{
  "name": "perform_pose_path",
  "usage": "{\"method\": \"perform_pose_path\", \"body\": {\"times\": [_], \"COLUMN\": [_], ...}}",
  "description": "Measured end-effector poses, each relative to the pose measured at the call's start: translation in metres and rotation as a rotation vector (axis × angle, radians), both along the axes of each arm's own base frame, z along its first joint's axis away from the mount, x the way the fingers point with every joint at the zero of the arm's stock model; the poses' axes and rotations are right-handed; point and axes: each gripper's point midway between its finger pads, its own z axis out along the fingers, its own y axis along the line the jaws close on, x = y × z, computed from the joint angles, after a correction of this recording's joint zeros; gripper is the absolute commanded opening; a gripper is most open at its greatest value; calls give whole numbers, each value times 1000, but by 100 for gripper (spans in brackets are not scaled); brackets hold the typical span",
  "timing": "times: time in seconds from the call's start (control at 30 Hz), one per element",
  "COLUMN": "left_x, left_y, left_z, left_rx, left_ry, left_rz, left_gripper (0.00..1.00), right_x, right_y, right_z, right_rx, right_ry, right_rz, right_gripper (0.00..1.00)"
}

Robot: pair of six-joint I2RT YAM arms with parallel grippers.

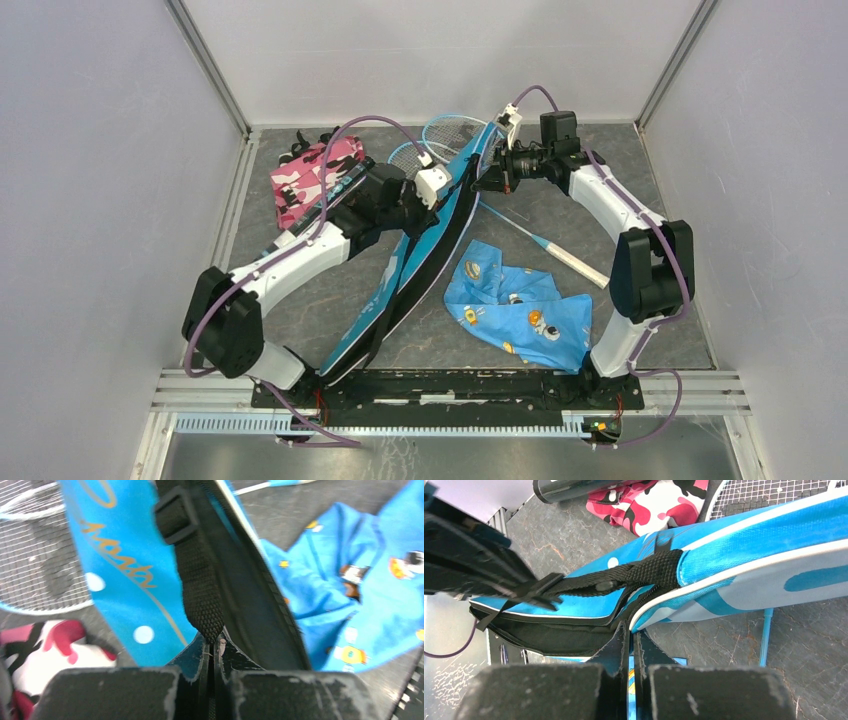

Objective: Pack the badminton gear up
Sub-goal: Open the racket bag at the center of the board.

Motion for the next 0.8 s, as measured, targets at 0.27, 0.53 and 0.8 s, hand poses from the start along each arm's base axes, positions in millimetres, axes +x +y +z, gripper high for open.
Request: {"method": "perform_pose_path", "body": {"times": [0.27,0.53,0.8], "left_x": [-38,-64,-87], "left_y": [-26,-44,-35], "left_z": [45,36,9], "left_rx": [-171,-199,-78], "left_ry": [39,145,181], "left_rz": [-215,-330,-424], "left_gripper": [8,43,87], "right_x": [0,5,14], "right_y": [3,8,-1], "right_z": [-3,-1,0], "right_rx": [14,65,129], "right_ry": [38,32,0], "right_rz": [-2,0,1], "right_gripper": [0,0,0]}}
